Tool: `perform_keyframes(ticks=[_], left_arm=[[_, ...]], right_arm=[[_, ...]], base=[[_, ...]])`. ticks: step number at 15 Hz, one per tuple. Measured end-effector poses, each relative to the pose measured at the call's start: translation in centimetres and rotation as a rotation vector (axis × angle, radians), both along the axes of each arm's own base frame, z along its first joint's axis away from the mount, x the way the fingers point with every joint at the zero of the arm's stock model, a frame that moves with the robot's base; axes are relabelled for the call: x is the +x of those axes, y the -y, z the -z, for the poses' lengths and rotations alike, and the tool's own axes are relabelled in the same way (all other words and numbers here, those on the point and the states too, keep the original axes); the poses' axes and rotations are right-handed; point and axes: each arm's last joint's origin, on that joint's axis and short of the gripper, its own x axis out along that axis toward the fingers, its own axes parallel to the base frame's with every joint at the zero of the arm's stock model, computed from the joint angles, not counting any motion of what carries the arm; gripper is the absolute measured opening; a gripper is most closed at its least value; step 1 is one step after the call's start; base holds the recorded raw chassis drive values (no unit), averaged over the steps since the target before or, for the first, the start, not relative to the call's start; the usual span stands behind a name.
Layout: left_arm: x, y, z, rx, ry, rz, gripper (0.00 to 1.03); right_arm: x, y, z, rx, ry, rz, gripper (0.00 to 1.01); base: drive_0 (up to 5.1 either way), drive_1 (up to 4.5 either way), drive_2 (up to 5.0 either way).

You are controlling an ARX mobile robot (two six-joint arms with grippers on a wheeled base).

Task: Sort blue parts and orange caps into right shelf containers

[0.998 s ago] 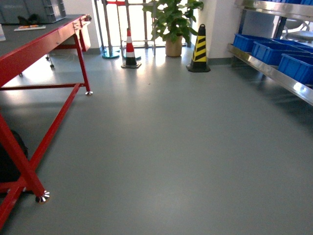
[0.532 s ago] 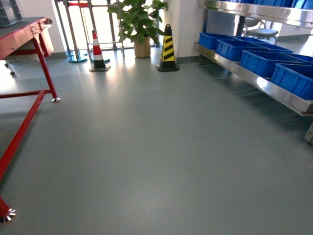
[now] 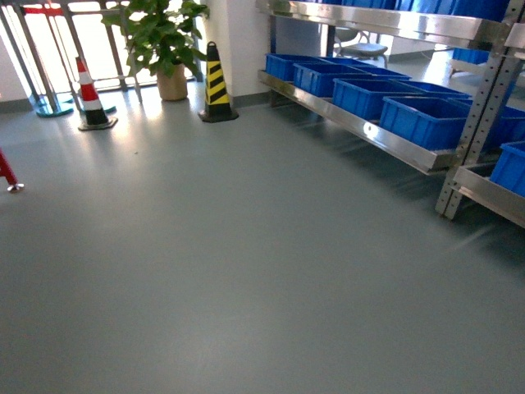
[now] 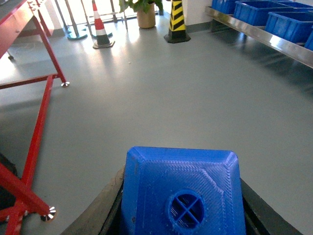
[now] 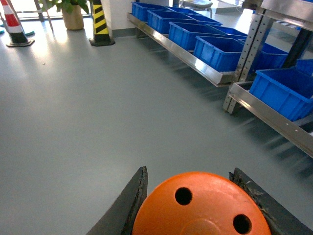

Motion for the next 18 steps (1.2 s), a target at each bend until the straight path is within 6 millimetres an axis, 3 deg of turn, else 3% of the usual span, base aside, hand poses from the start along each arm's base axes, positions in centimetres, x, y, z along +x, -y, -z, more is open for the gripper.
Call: perform_keyframes(ticks=[18], left_arm=[[0.0,0.0,0.0,0.0,0.0,0.0,0.44]], right_arm=[[0.0,0.0,0.0,0.0,0.0,0.0,0.43]], base=[[-1.5,-1.5,-1.5]])
